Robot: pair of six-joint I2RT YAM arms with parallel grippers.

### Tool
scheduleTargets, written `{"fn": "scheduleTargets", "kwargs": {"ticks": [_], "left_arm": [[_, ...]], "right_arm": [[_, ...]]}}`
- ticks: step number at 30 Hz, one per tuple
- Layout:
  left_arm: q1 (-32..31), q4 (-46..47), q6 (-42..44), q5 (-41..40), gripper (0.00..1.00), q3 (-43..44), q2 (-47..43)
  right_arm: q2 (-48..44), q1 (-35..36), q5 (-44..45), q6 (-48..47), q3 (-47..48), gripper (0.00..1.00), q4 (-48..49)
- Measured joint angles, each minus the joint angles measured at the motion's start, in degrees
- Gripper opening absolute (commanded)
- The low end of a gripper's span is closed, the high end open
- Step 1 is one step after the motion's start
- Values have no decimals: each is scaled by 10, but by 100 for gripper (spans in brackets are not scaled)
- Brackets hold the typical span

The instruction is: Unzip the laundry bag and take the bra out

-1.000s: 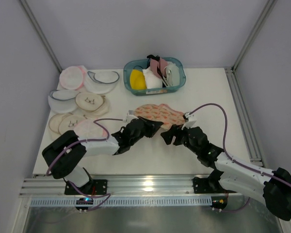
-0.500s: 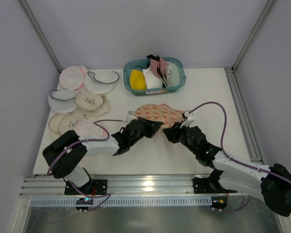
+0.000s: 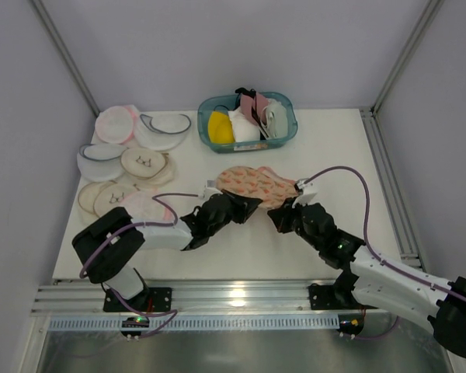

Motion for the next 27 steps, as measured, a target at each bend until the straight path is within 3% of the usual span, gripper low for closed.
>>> {"fn": "scheduleTargets", "kwargs": {"ticks": [14, 19, 27], "left_arm": [[32, -4, 33, 47, 0, -36, -7], [63, -1, 68, 110, 0, -42, -7], [141, -18, 196, 264, 0, -34, 4]], "right_arm": [[2, 2, 35, 5, 111, 4, -297], [44, 3, 55, 16, 142, 4, -348], [107, 5, 86, 49, 163, 4, -388]]}}
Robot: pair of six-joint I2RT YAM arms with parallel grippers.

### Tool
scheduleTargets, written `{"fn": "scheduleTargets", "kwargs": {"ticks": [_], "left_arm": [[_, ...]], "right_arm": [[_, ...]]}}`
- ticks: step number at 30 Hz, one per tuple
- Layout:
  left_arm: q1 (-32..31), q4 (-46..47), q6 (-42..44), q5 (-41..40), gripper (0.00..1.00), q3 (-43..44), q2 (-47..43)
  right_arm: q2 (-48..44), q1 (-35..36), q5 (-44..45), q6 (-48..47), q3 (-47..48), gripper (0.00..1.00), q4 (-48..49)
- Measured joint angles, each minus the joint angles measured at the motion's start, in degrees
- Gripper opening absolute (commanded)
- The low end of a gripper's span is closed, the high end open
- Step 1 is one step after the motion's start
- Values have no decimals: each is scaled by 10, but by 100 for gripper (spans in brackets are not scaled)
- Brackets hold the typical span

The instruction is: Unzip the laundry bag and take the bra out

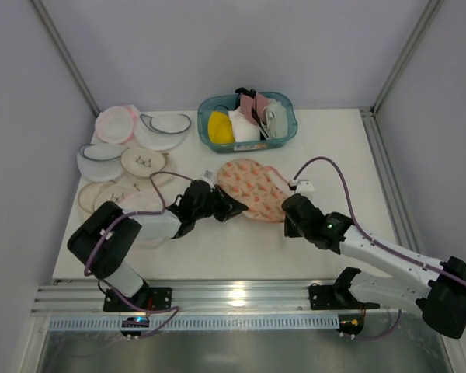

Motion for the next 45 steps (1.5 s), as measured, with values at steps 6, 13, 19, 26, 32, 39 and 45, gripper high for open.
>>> {"fn": "scheduleTargets", "kwargs": {"ticks": [6, 13, 19, 26, 32, 39, 45], "left_arm": [[7, -163, 148, -13, 67, 75, -19], [23, -266, 219, -66, 89, 92, -70], [10, -306, 200, -85, 92, 62, -142], [-57, -286, 107, -81, 93, -18, -220], [-100, -257, 26, -79, 93, -79, -222], [-100, -233, -29, -142, 93, -97, -246], [-100, -217, -58, -195, 89, -97, -245]], "right_arm": [[8, 2, 13, 7, 5, 4, -15], [8, 0, 14, 5, 4, 4, -30], [8, 0, -28, -10, -7, 4, 5], [21, 1, -208, -21, -40, 4, 151], [93, 6, -306, -21, -40, 4, 263], [130, 28, -331, -22, -36, 4, 302], [131, 45, -335, -22, -34, 4, 322]]}}
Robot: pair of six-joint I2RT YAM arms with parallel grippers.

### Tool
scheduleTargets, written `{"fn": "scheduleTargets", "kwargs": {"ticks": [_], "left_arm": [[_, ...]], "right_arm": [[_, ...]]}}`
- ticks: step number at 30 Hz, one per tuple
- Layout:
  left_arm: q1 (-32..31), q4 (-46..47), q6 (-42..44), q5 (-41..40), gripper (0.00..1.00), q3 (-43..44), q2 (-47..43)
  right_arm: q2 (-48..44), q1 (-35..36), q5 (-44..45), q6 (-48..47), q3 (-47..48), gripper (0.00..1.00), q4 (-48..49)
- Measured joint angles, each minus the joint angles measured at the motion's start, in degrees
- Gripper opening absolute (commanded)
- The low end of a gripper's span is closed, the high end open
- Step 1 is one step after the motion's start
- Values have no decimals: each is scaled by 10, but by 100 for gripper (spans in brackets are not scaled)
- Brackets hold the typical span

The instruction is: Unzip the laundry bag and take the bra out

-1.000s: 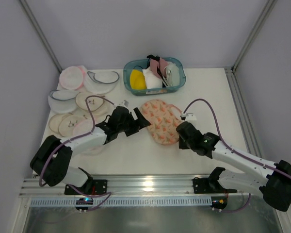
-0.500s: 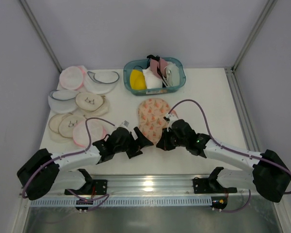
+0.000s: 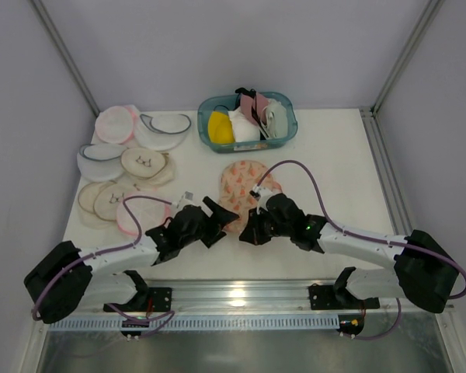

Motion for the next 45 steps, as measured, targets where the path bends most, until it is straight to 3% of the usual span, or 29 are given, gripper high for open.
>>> {"fn": "scheduleTargets", "kwargs": {"ticks": [3, 8, 9, 15, 23, 32, 41, 43, 45], "left_arm": [[0, 10, -8, -9, 78, 0, 19], [0, 35, -20, -14, 36, 0, 55], [0, 41, -19, -16, 22, 0, 58], [7, 53, -17, -21, 1, 0, 59], [57, 17, 29, -11, 0, 0, 30], [141, -30, 135, 105, 0, 8, 10], [169, -50, 242, 207, 0, 64, 73], [174, -50, 261, 222, 9, 76, 92], [177, -49, 277, 232, 37, 92, 112]], "right_arm": [[0, 3, -2, 0, 0, 4, 8], [0, 5, -5, 0, 0, 4, 14], [0, 6, -5, 0, 0, 4, 14], [8, 15, 13, -10, 17, 4, -22], [39, 25, 78, -26, 63, 4, -111], [55, 26, 175, -25, 75, 4, -174], [141, 23, 296, -5, 115, 4, -244], [140, 23, 312, 1, 116, 4, -249], [133, 23, 325, 4, 116, 4, -254]]}}
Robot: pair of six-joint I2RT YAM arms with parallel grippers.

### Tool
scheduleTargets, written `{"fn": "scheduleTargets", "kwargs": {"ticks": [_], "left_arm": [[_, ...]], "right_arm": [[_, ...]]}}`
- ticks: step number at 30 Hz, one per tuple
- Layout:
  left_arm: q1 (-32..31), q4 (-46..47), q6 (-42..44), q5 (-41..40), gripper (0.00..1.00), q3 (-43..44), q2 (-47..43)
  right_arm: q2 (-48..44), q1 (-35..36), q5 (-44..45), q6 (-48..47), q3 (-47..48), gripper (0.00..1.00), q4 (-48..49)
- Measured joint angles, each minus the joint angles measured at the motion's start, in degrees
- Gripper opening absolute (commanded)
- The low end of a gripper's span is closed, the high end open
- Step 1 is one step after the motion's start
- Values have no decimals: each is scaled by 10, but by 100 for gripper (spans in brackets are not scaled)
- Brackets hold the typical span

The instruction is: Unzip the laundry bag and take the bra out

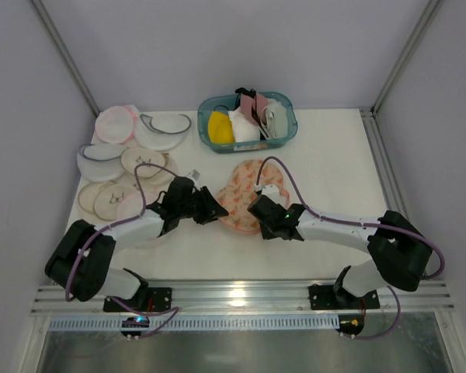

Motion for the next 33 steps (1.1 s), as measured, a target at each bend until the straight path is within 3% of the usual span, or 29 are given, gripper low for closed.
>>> {"fn": "scheduleTargets", "kwargs": {"ticks": [1, 2, 3, 5, 8, 12, 16, 24, 28, 33], "left_arm": [[1, 3, 9, 6, 46, 8, 11], [2, 7, 13, 11, 65, 15, 22], [3, 10, 23, 16, 73, 23, 34], [5, 17, 24, 22, 86, 40, 58], [6, 22, 21, 22, 94, 52, 73], [5, 6, 7, 1, 95, 49, 47], [4, -35, -24, -37, 96, 7, -67], [-31, -105, -122, -77, 99, -95, -293], [-49, -135, -166, -91, 100, -116, -336], [-50, -125, -199, -100, 100, -116, -318]], "right_arm": [[-7, 0, 10, 1, 0, 4, -6], [-14, -2, 15, 1, -1, 4, -12], [-24, -3, 23, 1, -2, 4, -18], [-46, -5, 33, 0, -4, 4, -24], [-77, -6, 41, 0, -8, 4, -30], [-96, -6, 41, 0, -13, 4, -29], [-98, -6, 14, -2, -20, 4, -14], [-105, -6, -158, 10, -58, 4, 124], [-89, -6, -224, 24, -60, 4, 204], [-53, -6, -277, 31, -60, 4, 268]]}}
